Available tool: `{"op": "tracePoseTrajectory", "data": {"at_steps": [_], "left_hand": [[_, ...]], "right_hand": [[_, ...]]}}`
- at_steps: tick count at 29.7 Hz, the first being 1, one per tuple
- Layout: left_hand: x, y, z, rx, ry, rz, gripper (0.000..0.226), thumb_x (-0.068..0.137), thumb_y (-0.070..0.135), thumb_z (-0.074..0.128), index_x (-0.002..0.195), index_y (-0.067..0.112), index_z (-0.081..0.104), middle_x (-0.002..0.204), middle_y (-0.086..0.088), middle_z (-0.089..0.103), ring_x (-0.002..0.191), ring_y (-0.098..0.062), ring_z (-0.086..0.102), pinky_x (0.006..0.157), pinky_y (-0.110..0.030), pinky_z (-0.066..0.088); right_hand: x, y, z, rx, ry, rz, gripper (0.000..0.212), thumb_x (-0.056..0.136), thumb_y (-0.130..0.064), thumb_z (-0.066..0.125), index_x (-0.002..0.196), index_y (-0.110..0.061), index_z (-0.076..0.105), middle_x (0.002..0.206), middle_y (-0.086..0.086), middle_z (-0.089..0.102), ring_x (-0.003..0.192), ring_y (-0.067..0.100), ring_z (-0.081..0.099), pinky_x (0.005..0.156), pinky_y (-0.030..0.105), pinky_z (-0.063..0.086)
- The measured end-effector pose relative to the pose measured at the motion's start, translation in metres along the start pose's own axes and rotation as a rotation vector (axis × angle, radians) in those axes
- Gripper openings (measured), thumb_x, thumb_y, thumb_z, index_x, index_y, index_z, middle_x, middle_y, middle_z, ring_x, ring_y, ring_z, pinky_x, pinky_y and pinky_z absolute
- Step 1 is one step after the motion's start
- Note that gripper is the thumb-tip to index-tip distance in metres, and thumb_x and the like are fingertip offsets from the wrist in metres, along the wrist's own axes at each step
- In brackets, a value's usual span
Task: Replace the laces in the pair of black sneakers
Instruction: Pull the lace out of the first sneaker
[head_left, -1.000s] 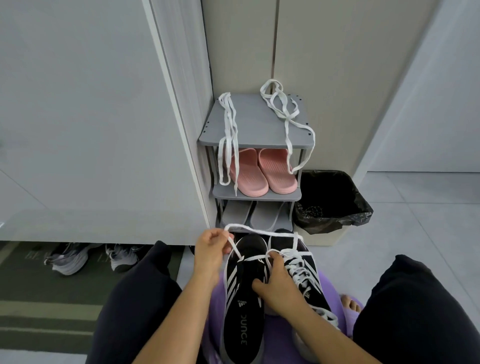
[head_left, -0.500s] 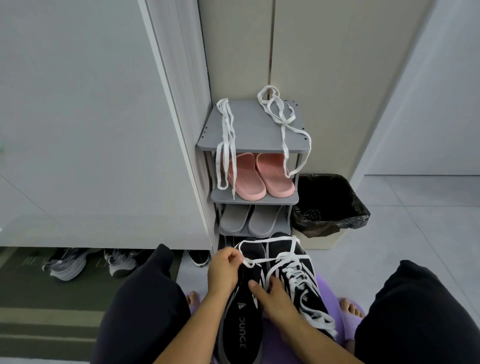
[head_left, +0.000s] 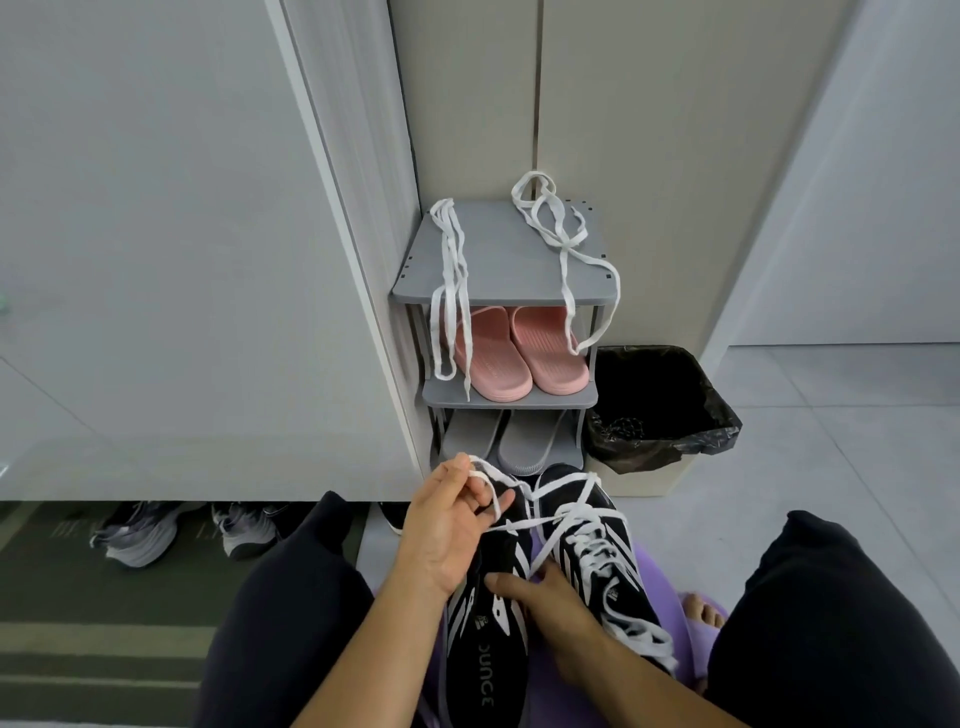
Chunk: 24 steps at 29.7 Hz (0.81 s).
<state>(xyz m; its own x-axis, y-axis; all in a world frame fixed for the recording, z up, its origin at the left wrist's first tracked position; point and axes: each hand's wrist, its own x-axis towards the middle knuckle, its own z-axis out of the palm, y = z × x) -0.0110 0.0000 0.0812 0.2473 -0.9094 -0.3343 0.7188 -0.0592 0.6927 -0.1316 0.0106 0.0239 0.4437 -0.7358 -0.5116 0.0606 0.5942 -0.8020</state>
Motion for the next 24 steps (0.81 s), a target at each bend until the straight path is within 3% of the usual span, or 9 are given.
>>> {"op": "tracePoseTrajectory", "data": {"at_steps": [3,5,9,11,13,17,22,24], "left_hand": [[0.000,0.010,0.000,-0.156,-0.041,0.062,0.011,0.088,0.018,0.050,0.078,0.013,0.054,0.057,0.004,0.054,0.055,-0.006,0.055,0.086,-0.043,0.052],[0.000,0.018,-0.001,-0.102,-0.043,0.146,0.007,0.082,0.019,0.054,0.085,0.013,0.055,0.065,0.001,0.061,0.064,-0.008,0.061,0.089,-0.039,0.051],[-0.002,0.021,-0.007,0.529,0.190,0.242,0.022,0.086,0.019,0.061,0.106,0.015,0.052,0.090,-0.004,0.066,0.080,-0.013,0.062,0.076,-0.025,0.048],[-0.005,0.016,-0.007,0.756,0.274,0.234,0.022,0.082,0.024,0.067,0.097,0.017,0.053,0.092,-0.004,0.061,0.081,-0.015,0.058,0.070,-0.023,0.044],[-0.010,0.011,-0.004,0.877,0.225,0.277,0.025,0.076,0.026,0.074,0.089,0.019,0.054,0.083,-0.001,0.056,0.076,-0.013,0.054,0.069,-0.021,0.044],[-0.016,0.002,0.002,1.061,0.187,0.427,0.030,0.074,0.022,0.076,0.087,0.025,0.050,0.074,0.004,0.051,0.065,-0.007,0.046,0.062,-0.011,0.042],[-0.013,0.000,0.003,1.111,0.157,0.475,0.020,0.085,0.016,0.065,0.073,0.029,0.054,0.074,0.007,0.059,0.067,-0.002,0.053,0.065,-0.011,0.043],[-0.011,0.001,0.005,1.017,0.167,0.444,0.019,0.089,0.015,0.060,0.074,0.025,0.056,0.072,0.005,0.061,0.064,0.000,0.053,0.063,-0.011,0.042]], "right_hand": [[-0.004,-0.004,0.004,-0.017,0.067,-0.003,0.061,0.059,-0.002,0.076,0.112,-0.008,0.047,0.099,0.011,0.069,0.083,0.021,0.069,0.061,0.023,0.054],[-0.006,-0.007,0.006,-0.028,0.108,-0.024,0.059,0.055,-0.004,0.076,0.104,-0.009,0.044,0.098,0.011,0.066,0.081,0.020,0.067,0.059,0.023,0.054],[-0.011,-0.023,0.008,0.018,0.118,-0.107,0.064,0.055,-0.007,0.078,0.109,-0.007,0.044,0.105,0.015,0.066,0.091,0.027,0.068,0.077,0.036,0.057],[-0.015,-0.033,0.004,0.043,0.102,-0.135,0.055,0.066,0.002,0.077,0.109,-0.007,0.045,0.103,0.015,0.067,0.088,0.026,0.069,0.071,0.034,0.057],[-0.019,-0.042,0.000,0.025,0.076,-0.155,0.045,0.074,0.006,0.071,0.107,-0.008,0.045,0.100,0.013,0.068,0.084,0.022,0.070,0.065,0.028,0.055],[-0.025,-0.044,-0.004,-0.046,0.073,-0.168,0.047,0.072,0.005,0.073,0.107,-0.008,0.043,0.097,0.010,0.068,0.082,0.019,0.070,0.066,0.027,0.055],[-0.027,-0.046,-0.005,-0.048,0.056,-0.160,0.044,0.073,0.009,0.071,0.103,-0.008,0.043,0.091,0.006,0.068,0.070,0.010,0.070,0.056,0.019,0.052],[-0.026,-0.047,-0.008,-0.043,0.072,-0.152,0.047,0.073,0.009,0.071,0.105,-0.009,0.043,0.091,0.006,0.068,0.071,0.012,0.070,0.056,0.020,0.053]]}}
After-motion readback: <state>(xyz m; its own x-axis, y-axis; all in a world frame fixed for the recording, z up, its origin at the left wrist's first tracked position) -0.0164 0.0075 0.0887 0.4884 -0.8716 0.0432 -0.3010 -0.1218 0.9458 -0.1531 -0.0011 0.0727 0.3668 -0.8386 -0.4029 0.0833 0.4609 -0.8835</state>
